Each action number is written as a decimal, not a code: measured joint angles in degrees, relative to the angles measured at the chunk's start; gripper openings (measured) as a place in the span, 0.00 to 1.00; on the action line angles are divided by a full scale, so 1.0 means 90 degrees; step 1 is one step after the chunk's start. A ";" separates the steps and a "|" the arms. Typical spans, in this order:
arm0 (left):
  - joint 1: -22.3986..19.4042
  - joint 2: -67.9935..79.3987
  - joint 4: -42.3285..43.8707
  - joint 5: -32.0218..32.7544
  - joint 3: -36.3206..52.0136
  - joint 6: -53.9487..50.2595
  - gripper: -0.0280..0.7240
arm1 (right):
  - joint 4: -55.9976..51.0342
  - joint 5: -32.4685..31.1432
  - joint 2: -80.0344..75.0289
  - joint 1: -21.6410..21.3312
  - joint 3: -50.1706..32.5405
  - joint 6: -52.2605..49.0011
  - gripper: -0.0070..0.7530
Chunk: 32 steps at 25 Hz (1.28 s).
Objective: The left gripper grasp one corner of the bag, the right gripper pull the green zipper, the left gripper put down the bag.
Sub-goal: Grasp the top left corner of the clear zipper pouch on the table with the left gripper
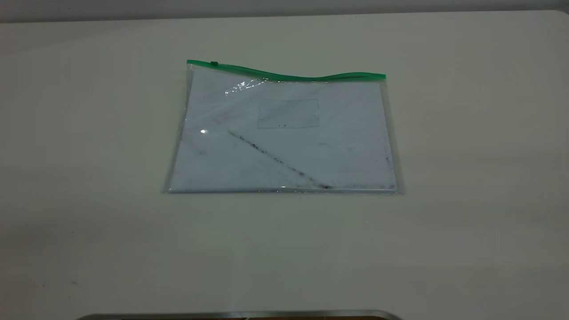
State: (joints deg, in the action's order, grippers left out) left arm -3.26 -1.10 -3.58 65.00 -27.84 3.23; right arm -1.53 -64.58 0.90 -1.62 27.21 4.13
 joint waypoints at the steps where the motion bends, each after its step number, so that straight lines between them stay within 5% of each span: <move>1: 0.0000 0.0000 0.0000 0.0000 0.0000 0.0000 0.70 | 0.0000 0.0000 0.0000 0.0000 0.0000 0.0000 0.50; 6: 0.0000 0.0007 0.0051 -0.0027 -0.0012 -0.0009 0.70 | -0.0177 0.0192 0.0000 0.0000 0.0088 0.0000 0.49; 12: 0.0000 0.1283 0.0127 -0.0835 -0.0375 -0.0778 0.70 | -0.0771 0.2625 -0.0471 0.0000 0.0186 0.0147 0.44; 18: 0.0000 0.3760 0.0026 -0.2187 -0.0967 -0.0611 0.70 | -0.1139 0.3520 -0.2863 0.0000 0.0186 0.0828 0.43; 26: 0.0000 0.7141 -0.0326 -0.3914 -0.1414 0.0419 0.80 | -0.3578 0.4413 -0.6119 0.0029 0.0285 0.4266 0.67; 32: 0.0000 0.9846 -0.1068 -0.4466 -0.2485 0.1358 0.82 | -0.6104 0.4287 -0.8086 0.0794 0.0983 0.6707 0.73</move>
State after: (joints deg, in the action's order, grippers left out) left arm -3.26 87.52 -13.19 24.81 -50.20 15.45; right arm -56.46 -25.99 -71.87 5.53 36.06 64.49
